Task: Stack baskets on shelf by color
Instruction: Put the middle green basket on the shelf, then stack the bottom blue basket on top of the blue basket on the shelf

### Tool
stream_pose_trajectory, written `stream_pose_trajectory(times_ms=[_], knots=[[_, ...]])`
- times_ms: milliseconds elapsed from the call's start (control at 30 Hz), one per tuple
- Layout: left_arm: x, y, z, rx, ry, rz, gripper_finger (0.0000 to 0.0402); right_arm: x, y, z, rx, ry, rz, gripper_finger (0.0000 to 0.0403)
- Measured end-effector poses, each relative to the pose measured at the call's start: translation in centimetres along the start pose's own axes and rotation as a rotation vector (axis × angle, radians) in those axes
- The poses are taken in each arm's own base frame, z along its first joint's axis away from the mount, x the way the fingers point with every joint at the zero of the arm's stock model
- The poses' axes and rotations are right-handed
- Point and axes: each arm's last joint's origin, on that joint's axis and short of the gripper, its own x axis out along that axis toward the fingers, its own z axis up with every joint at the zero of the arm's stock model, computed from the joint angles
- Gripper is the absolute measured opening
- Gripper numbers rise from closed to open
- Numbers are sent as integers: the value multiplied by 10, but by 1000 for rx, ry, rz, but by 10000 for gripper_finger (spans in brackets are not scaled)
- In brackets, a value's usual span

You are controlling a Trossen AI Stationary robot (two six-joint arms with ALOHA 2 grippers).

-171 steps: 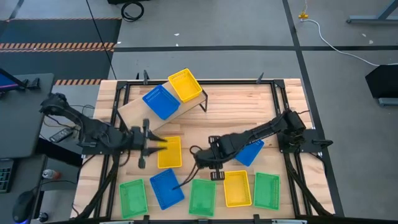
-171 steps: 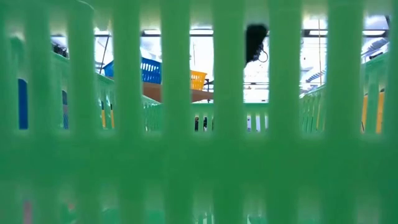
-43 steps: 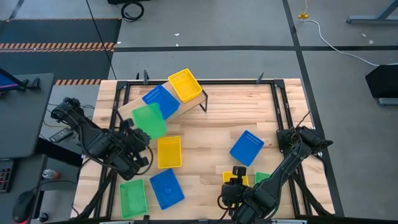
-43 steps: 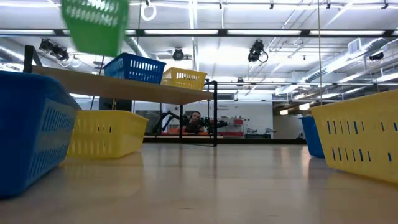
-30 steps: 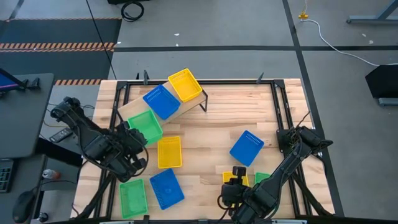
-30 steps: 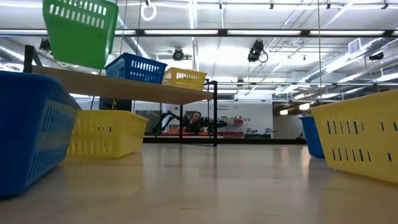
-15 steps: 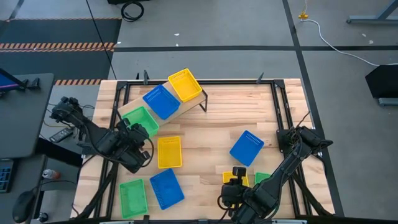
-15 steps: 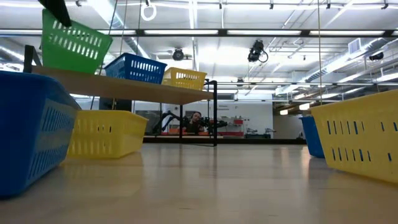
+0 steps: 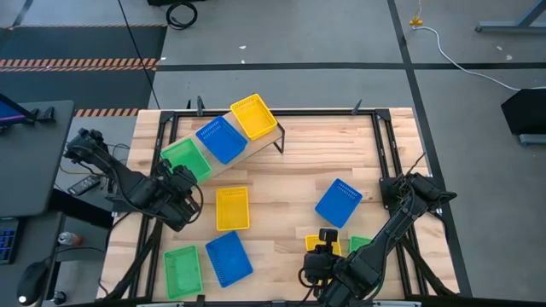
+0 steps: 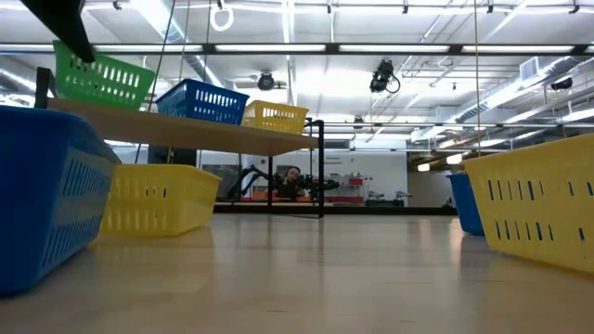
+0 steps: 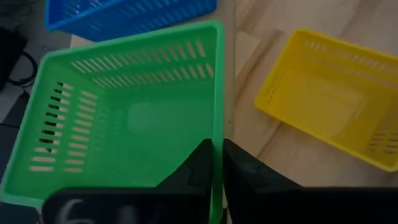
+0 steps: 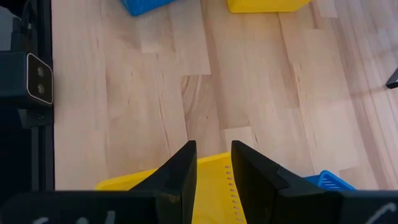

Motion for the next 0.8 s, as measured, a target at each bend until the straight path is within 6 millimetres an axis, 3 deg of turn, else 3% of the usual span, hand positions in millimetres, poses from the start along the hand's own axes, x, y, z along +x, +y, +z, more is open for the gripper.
stream_pose_trajectory(times_ms=[533, 667, 800], knots=[[3, -1, -2, -20, -19, 15, 84, 0, 0, 1, 5, -4, 4, 107], [-12, -1, 6, -45, 32, -77, 89, 0, 0, 1, 4, -3, 4, 107], [-32, -5, 18, -57, -33, -208, 87, 0, 0, 1, 4, -3, 4, 107]])
